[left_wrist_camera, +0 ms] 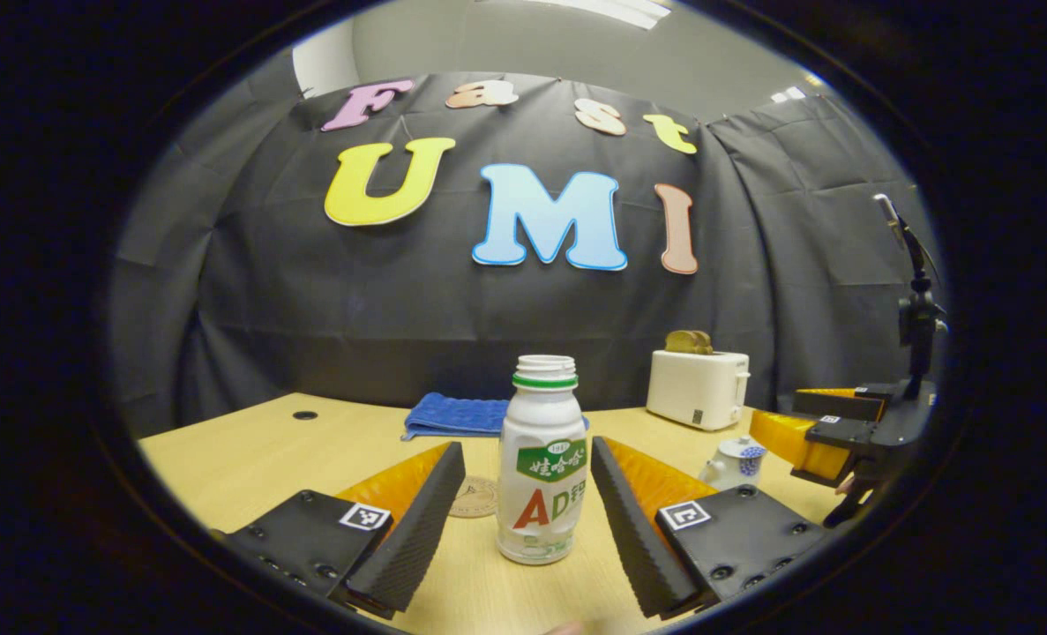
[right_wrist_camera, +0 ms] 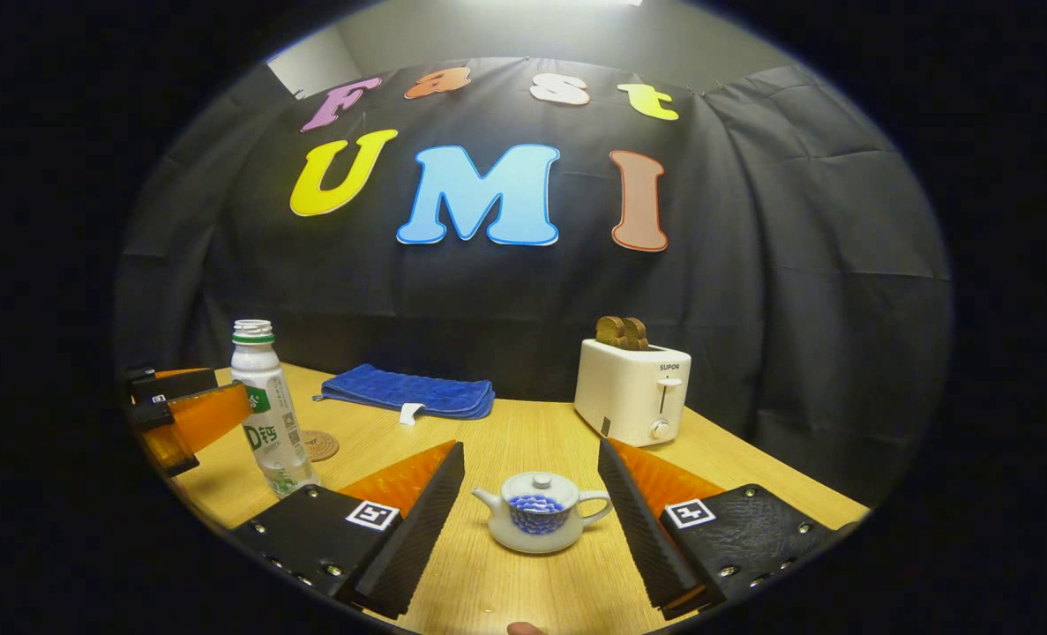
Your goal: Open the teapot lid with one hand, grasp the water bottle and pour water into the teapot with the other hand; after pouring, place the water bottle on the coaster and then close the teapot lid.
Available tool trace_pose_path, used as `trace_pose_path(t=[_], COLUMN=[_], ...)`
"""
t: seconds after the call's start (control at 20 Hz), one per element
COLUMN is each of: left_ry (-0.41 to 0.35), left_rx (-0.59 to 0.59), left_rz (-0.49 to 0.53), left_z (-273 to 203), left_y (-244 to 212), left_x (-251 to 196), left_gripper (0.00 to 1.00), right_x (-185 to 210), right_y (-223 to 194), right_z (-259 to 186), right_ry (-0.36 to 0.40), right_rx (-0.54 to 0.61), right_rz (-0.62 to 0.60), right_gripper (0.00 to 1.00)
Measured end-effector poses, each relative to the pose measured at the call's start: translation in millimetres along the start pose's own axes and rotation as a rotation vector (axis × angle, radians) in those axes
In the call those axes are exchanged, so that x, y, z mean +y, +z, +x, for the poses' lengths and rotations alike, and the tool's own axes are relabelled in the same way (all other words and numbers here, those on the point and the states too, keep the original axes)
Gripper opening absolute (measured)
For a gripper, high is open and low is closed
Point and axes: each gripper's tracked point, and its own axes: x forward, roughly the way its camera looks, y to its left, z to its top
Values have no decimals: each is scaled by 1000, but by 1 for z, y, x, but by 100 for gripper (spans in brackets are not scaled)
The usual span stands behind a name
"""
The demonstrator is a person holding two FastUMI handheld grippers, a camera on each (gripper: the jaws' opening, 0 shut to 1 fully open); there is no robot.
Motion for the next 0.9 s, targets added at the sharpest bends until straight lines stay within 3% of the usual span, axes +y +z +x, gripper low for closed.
trace_pose_path(t=[0.3,0.35,0.4,0.45,0.55,0.75,0.85,0.9], left_ry=[-5,-7,-10,-9,-13,-13,-10,-9], left_rx=[15,14,13,12,11,9,11,13], left_rz=[26,29,32,35,38,49,53,53], left_z=[1,1,1,2,2,1,1,1], left_y=[-5,-5,-6,-5,-4,-4,-6,-6], left_x=[-4,-5,-5,-6,-6,-7,-6,-5], left_gripper=[96,96,96,96,96,96,96,96], right_x=[0,1,-2,-3,-5,-1,-4,-4], right_y=[-17,-21,-26,-28,-31,-37,-39,-36], right_z=[31,36,39,42,47,50,52,51], right_ry=[3,11,-1,4,-3,17,-5,2], right_rx=[79,102,124,132,142,166,169,164], right_rz=[-22,-13,-7,0,-3,-12,-15,-28], right_gripper=[92,75,76,61,46,46,9,9])
